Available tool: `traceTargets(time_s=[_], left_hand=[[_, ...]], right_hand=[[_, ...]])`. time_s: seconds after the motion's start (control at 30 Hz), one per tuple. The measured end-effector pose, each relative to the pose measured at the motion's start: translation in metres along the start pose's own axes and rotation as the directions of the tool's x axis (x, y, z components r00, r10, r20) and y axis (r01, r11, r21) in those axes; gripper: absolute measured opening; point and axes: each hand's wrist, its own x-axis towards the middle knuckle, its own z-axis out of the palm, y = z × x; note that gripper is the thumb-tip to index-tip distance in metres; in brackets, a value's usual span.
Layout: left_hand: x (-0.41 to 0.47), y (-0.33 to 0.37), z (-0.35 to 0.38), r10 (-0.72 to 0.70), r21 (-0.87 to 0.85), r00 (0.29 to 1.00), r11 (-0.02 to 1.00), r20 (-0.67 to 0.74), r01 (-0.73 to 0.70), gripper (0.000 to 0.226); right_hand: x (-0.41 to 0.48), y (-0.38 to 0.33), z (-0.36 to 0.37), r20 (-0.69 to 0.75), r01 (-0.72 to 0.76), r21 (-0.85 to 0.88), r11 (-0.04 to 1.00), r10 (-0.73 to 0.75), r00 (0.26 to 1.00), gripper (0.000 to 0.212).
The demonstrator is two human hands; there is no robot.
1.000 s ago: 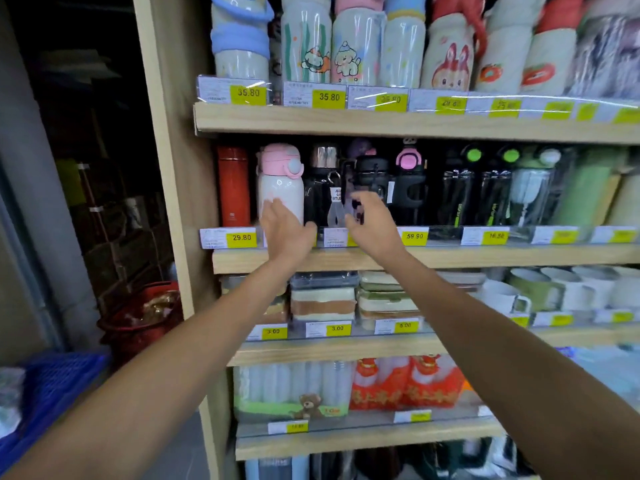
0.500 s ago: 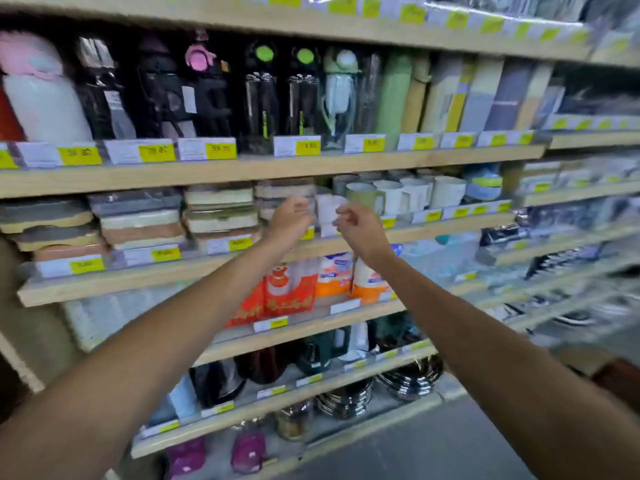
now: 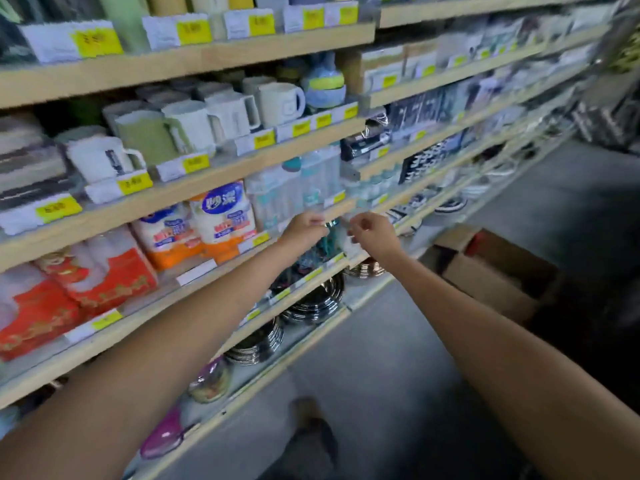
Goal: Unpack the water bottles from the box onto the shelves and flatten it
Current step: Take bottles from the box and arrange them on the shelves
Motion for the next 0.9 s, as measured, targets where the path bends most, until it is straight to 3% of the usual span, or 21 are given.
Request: traceTargets(time_s=[0.07,0.3,0.43,0.57,0.7,0.8,0.9], left_hand=[[0.025,0.009,0.032,0.032,-0.014,0.997,0.999,0.068,-0.031,0.027],[0.151,0.059,0.171,0.003,-0.051,0.963,0.999,0.270,0.011,0.035],[0.222,0.104,0.260,0.040,-0.015,0.905,0.999,0.423,-0.037,0.020],[0.274,0.153,0.332,0.027,0.041,0.836,0.997,0.548,-0.059,0.037],[0.313,0.200,0.400,0.049,0.065,0.778,0.991,0.627,-0.115,0.038],[0.342,0.225,0.448,0.048,0.088,0.741,0.986,0.670,-0.144,0.039],[0.378,0.245,0.506,0.050,0.101,0.713,0.981,0.699,-0.168,0.041]], right_hand=[[0.017,0.027,-0.026,-0.021,-0.057,0.024,0.998,0.057,0.998,0.022],[0.106,0.127,-0.129,-0.169,-0.203,0.085,0.975,0.215,0.962,0.022],[0.159,0.177,-0.200,-0.225,-0.307,0.052,0.950,0.310,0.924,0.015],[0.194,0.212,-0.262,-0.313,-0.372,0.077,0.925,0.376,0.872,0.016],[0.221,0.244,-0.321,-0.394,-0.416,0.116,0.902,0.427,0.814,0.022],[0.244,0.273,-0.361,-0.424,-0.447,0.147,0.883,0.464,0.778,0.015],[0.278,0.314,-0.402,-0.455,-0.459,0.166,0.872,0.481,0.749,0.024]])
